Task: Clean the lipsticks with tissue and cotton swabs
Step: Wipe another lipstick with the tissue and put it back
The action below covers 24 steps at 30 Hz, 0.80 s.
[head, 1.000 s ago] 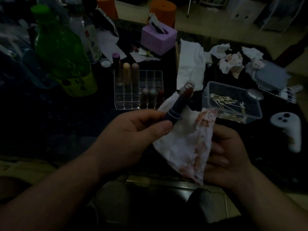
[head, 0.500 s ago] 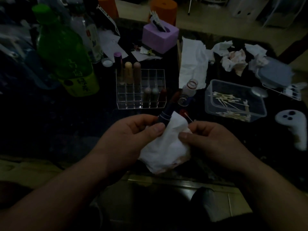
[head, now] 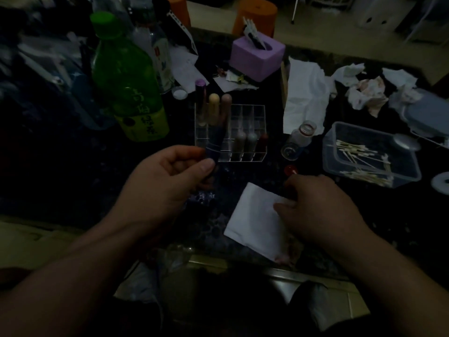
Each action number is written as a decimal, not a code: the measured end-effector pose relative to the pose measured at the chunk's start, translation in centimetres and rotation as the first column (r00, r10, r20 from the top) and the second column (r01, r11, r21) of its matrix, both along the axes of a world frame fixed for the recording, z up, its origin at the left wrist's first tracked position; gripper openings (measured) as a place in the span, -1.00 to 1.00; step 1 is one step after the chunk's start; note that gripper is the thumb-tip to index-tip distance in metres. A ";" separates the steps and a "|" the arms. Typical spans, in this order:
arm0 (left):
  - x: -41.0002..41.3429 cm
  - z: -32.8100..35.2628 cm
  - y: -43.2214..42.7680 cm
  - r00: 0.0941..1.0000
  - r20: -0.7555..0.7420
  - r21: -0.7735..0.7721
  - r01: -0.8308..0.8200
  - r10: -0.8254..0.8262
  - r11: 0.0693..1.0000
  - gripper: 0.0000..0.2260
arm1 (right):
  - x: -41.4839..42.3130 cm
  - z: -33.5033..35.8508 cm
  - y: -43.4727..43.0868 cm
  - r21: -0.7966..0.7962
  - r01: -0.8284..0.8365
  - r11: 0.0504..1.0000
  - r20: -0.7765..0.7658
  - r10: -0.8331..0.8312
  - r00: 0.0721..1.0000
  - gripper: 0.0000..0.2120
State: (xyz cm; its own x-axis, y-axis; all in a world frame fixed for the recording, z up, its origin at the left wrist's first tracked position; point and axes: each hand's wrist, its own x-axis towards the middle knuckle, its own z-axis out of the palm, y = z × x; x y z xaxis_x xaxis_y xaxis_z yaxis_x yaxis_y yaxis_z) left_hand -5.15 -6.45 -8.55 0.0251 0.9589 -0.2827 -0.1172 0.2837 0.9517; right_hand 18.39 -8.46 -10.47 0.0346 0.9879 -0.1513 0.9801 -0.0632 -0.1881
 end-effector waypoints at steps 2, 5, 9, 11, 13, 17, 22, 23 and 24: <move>-0.2 -0.2 0.0 0.997 0.064 -0.013 0.036 -0.035 0.999 -0.65 | -1.2 0.2 0.5 0.087 -0.067 0.994 -0.051 0.072 0.996 -0.78; -0.8 -0.1 0.1 0.989 -0.060 0.001 0.133 -0.133 0.991 -0.75 | -3.8 -0.1 2.0 0.174 -0.072 0.982 -0.264 0.117 0.957 -0.76; -1.4 -1.1 0.7 0.933 -0.342 0.071 0.149 -0.116 0.986 -0.79 | -6.3 -1.8 3.7 0.096 -0.039 0.995 -0.370 0.072 0.926 -0.70; -1.5 -2.0 1.2 0.896 -0.440 0.105 0.112 -0.054 0.988 -0.72 | -6.9 -2.7 4.2 0.090 -0.029 0.996 -0.351 0.059 0.935 -0.70; -1.7 -3.2 1.5 0.845 -0.534 0.128 0.097 -0.014 0.987 -0.67 | -7.2 -3.5 4.5 0.110 -0.028 0.994 -0.331 0.063 0.941 -0.74; -1.8 -5.5 2.1 0.767 -0.642 0.128 0.111 -0.003 0.986 -0.73 | -7.0 -3.8 4.7 0.153 -0.044 0.987 -0.348 0.095 0.933 -0.85; -0.9 -6.3 2.6 0.775 -0.631 0.140 0.159 -0.036 0.977 -0.72 | -5.5 -0.5 4.6 -0.424 0.212 0.881 -0.896 -0.442 0.048 -0.85; -0.6 -6.3 2.8 0.773 -0.634 0.154 0.175 -0.038 0.972 -0.73 | -4.9 0.2 4.6 -0.593 0.056 0.803 -0.786 -0.563 -0.254 -0.83; -0.4 -6.4 3.0 0.767 -0.640 0.166 0.187 -0.039 0.968 -0.75 | -4.1 0.6 4.5 -0.662 -0.093 0.744 -0.651 -0.632 -0.420 -0.80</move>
